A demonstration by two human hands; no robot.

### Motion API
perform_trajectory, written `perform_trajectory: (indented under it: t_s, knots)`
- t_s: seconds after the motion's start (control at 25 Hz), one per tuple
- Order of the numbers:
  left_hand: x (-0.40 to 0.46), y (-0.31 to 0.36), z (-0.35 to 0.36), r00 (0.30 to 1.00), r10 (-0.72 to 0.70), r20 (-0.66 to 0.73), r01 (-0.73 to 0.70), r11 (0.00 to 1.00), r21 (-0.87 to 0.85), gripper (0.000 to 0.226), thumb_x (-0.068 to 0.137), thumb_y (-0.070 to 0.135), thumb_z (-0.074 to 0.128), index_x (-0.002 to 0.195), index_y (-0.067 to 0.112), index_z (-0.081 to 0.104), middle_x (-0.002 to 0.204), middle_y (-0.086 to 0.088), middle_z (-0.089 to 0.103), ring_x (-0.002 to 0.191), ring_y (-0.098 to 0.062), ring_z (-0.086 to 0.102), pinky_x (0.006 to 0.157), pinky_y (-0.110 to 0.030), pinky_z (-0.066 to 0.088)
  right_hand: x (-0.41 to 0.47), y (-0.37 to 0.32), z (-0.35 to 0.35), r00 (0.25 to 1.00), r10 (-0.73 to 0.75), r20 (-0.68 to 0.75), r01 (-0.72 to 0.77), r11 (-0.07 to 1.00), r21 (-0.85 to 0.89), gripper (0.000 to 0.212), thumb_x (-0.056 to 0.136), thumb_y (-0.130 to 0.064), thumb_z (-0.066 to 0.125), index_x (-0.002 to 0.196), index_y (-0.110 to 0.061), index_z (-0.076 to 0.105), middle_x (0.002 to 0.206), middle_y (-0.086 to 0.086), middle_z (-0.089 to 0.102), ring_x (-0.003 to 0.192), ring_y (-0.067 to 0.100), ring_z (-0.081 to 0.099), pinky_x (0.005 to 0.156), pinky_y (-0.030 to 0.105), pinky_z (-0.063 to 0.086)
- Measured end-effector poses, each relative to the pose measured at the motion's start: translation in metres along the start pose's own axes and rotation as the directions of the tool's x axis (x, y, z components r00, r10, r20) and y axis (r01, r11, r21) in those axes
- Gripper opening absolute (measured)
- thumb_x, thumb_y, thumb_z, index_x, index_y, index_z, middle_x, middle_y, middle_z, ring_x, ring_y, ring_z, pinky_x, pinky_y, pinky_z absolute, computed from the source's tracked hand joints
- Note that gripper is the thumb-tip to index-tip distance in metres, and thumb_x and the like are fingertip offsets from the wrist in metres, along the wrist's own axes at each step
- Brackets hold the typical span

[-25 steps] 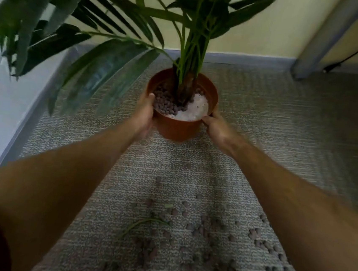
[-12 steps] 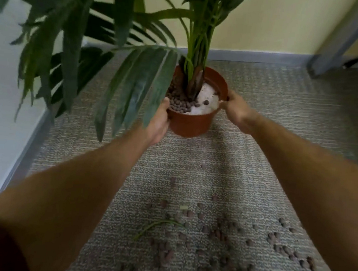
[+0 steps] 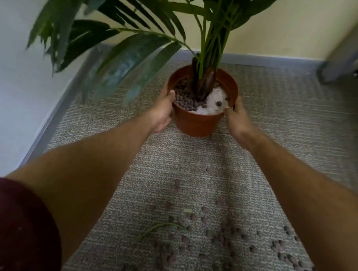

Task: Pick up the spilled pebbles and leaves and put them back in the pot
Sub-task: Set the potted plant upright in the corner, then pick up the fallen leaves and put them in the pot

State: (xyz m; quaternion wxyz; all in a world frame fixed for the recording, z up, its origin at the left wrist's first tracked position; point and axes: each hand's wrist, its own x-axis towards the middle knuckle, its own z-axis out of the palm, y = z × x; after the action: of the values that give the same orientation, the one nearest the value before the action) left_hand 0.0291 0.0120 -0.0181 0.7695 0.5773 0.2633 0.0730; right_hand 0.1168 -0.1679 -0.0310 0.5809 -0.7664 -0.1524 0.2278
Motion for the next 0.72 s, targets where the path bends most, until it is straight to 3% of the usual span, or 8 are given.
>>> perform_trajectory:
  t_s: [0.04, 0.16, 0.2, 0.32, 0.44, 0.56, 0.72]
  knots:
    - [-0.001, -0.002, 0.000, 1.000, 0.016, -0.010, -0.016, 0.998, 0.061, 0.045, 0.105, 0.022, 0.019, 0.147, 0.038, 0.019, 0.153, -0.002, 0.033, 0.139, -0.021, 0.033, 0.113, -0.043, 0.030, -0.001, -0.003, -0.002, 1.000, -0.001, 0.011, 0.001, 1.000, -0.022, 0.054, 0.101, -0.027, 0.039, 0.150, -0.027, 0.016, 0.144, -0.001, 0.043, 0.123, 0.011, 0.041, 0.098, 0.025, 0.036]
    - [-0.009, -0.010, -0.001, 0.996, 0.044, -0.075, -0.028, 0.979, 0.202, 0.048, 0.104, 0.029, 0.022, 0.149, 0.039, 0.009, 0.159, 0.001, 0.018, 0.145, -0.022, 0.018, 0.115, -0.045, 0.016, -0.010, -0.010, -0.008, 0.998, 0.016, 0.054, -0.011, 0.995, -0.099, 0.060, 0.099, -0.029, 0.045, 0.151, -0.022, 0.016, 0.140, -0.001, 0.045, 0.119, 0.010, 0.043, 0.081, 0.004, 0.040]
    - [-0.015, -0.018, -0.001, 0.996, 0.037, -0.085, -0.015, 0.969, 0.246, 0.048, 0.104, 0.032, 0.023, 0.150, 0.038, 0.009, 0.160, 0.001, 0.015, 0.146, -0.023, 0.016, 0.115, -0.046, 0.016, -0.016, -0.009, -0.012, 0.997, 0.026, 0.066, -0.015, 0.985, -0.170, 0.063, 0.099, -0.034, 0.046, 0.152, -0.021, 0.015, 0.144, 0.000, 0.042, 0.123, 0.013, 0.043, 0.085, 0.004, 0.039]
    - [-0.051, -0.058, 0.000, 1.000, -0.009, 0.005, 0.006, 0.902, 0.431, 0.051, 0.102, 0.040, 0.026, 0.150, 0.036, 0.011, 0.160, 0.002, 0.013, 0.146, -0.023, 0.015, 0.116, -0.047, 0.016, -0.046, 0.013, -0.030, 0.976, 0.153, 0.158, -0.037, 0.823, -0.567, 0.077, 0.096, -0.045, 0.046, 0.153, -0.017, 0.003, 0.160, 0.007, 0.017, 0.143, 0.026, 0.025, 0.112, 0.032, 0.024]
    - [-0.089, -0.103, 0.007, 0.993, -0.080, 0.084, -0.008, 0.674, 0.739, 0.056, 0.098, 0.052, 0.030, 0.149, 0.037, 0.013, 0.161, 0.005, 0.007, 0.148, -0.020, 0.002, 0.119, -0.046, 0.003, -0.092, 0.045, -0.054, 0.927, 0.236, 0.291, 0.087, 0.620, -0.780, 0.079, 0.095, -0.049, 0.047, 0.153, -0.017, 0.004, 0.161, 0.008, 0.014, 0.145, 0.027, 0.021, 0.116, 0.038, 0.018]
    - [-0.116, -0.136, 0.018, 0.963, -0.049, 0.265, -0.222, 0.412, 0.884, 0.062, 0.096, 0.055, 0.031, 0.150, 0.030, 0.015, 0.161, 0.009, 0.005, 0.148, -0.015, -0.001, 0.116, -0.041, -0.002, -0.137, 0.065, -0.079, 0.915, 0.286, 0.285, 0.142, 0.433, -0.890, 0.079, 0.093, -0.056, 0.044, 0.153, -0.019, 0.008, 0.161, 0.006, 0.013, 0.145, 0.025, 0.021, 0.117, 0.039, 0.021]
    - [-0.147, -0.159, 0.034, 0.934, -0.069, 0.351, -0.316, 0.301, 0.900, 0.065, 0.095, 0.051, 0.038, 0.150, 0.022, 0.021, 0.161, 0.002, 0.009, 0.148, -0.018, 0.004, 0.117, -0.041, 0.005, -0.192, 0.085, -0.104, 0.934, 0.312, 0.174, 0.090, 0.265, -0.960, 0.078, 0.088, -0.063, 0.044, 0.148, -0.017, 0.025, 0.149, 0.008, 0.033, 0.134, 0.028, 0.038, 0.104, 0.039, 0.039]
